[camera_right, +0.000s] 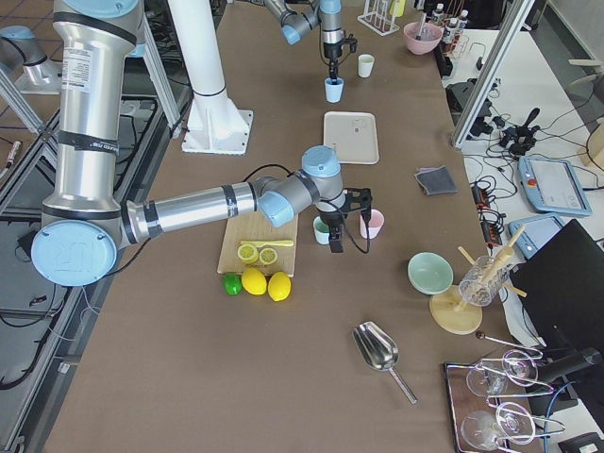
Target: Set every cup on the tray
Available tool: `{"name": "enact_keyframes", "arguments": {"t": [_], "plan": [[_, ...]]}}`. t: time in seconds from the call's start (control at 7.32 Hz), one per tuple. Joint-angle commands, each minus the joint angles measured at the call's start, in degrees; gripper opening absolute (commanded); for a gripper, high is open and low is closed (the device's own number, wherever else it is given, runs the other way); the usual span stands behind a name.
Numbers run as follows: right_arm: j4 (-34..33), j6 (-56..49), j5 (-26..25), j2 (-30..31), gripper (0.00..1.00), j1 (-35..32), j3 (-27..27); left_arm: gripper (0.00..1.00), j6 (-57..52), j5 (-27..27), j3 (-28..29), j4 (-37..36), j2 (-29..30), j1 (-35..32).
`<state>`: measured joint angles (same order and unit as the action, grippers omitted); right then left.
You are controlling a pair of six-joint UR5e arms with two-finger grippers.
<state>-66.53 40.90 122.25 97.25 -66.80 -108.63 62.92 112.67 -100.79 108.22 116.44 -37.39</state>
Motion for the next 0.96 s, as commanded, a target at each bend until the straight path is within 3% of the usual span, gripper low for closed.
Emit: {"name": "enact_keyframes", "arguments": {"t": [0.0, 0.41, 0.55, 0.68, 0.82], "plan": [[0.00, 0.06, 0.10, -0.56, 1.00, 0.00, 0.43, 0.00, 3.17, -3.94, 4.71, -3.19, 7.03, 3.38], [-0.88, -0.12, 0.80, -6.17, 1.00, 0.09, 4.28, 0.00, 3.18, -4.57, 7.09, -3.19, 8.44, 3.47], [-0.96, -0.55, 0.80, -9.24, 1.00, 0.09, 7.35, 0.20, 3.18, -6.31, 8.23, -3.01, 8.71, 3.56], [-2.36, -0.65, 0.80, -12.40, 1.00, 0.09, 9.64, 0.67, 3.00, -6.76, 9.29, -2.84, 8.71, 4.69], [-4.55, -0.65, 0.71, -15.39, 1.00, 0.17, 11.06, 0.96, 2.83, -8.33, 9.21, -2.84, 8.80, 4.87]]}}
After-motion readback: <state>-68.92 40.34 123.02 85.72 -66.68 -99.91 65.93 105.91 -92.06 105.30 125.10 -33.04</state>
